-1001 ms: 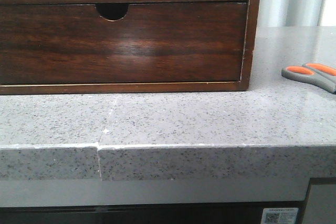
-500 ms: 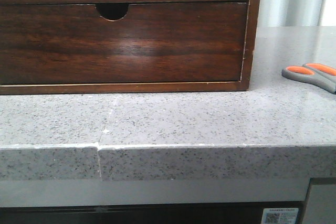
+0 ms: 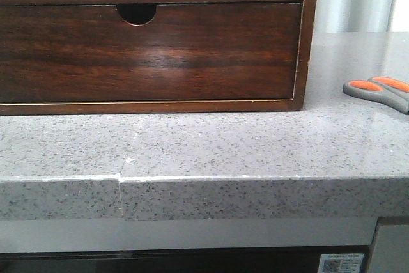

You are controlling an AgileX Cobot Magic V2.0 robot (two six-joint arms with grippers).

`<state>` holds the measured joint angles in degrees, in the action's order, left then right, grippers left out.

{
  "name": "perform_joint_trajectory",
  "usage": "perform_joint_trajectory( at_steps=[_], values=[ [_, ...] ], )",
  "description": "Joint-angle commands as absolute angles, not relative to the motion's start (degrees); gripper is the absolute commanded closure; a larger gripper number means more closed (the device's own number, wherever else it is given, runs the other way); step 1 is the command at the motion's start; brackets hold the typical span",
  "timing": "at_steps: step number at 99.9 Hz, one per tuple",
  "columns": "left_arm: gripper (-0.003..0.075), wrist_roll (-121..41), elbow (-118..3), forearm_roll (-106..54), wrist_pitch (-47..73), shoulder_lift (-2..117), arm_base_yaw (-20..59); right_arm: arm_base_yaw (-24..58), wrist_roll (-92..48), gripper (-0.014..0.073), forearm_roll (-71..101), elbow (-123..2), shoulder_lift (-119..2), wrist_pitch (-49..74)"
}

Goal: Put scissors in drawer with both arms

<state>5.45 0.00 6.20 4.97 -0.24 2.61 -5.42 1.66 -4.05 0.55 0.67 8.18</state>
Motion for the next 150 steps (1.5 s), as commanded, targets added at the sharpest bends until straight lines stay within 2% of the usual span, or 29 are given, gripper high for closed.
perform_joint_trajectory(
  at_steps=[1,35,67,82,100,109,124,129,137,150],
  values=[
    [0.0742,5.49,1.16,6.37,0.64,-1.84,2.99,-5.83,1.31,0.0654,-4.24,2.18,1.63,3.87],
    [0.0742,5.49,-0.32,0.78,0.62,-1.71,2.99,-5.83,1.31,0.0654,-2.38,0.38,-0.10,4.63],
    [0.0742,5.49,-9.73,0.65,0.92,6.98,2.99,-5.83,1.40,0.0654,0.49,-9.28,-14.26,5.82],
    [0.0742,5.49,-12.00,1.27,-3.78,13.01,2.99,-5.83,1.40,0.0654,2.29,-12.41,-21.69,5.48],
    [0.0737,5.49,-12.00,1.27,-12.17,16.20,2.99,-5.83,1.40,0.0654,2.29,-12.42,-25.07,4.72],
    [0.0650,5.49,-12.00,1.27,-15.01,17.06,2.99,-5.83,1.40,0.0654,2.29,-12.42,-25.16,4.72],
    [0.0343,5.49,-12.00,1.27,-16.87,17.32,2.99,-5.83,1.40,0.0654,2.29,-12.42,-25.16,4.72],
    [0.0283,5.49,-12.00,1.27,-17.85,17.32,2.99,-5.83,1.40,0.0654,2.29,-12.42,-25.16,4.72],
    [0.0269,5.44,-12.00,1.36,-19.60,17.32,2.99,-5.83,1.40,0.0654,2.29,-12.42,-25.16,4.72],
    [0.0320,5.34,-12.48,13.57,-19.82,18.03,3.16,-5.83,1.40,0.0654,2.29,-12.42,-25.16,4.91]
  ],
)
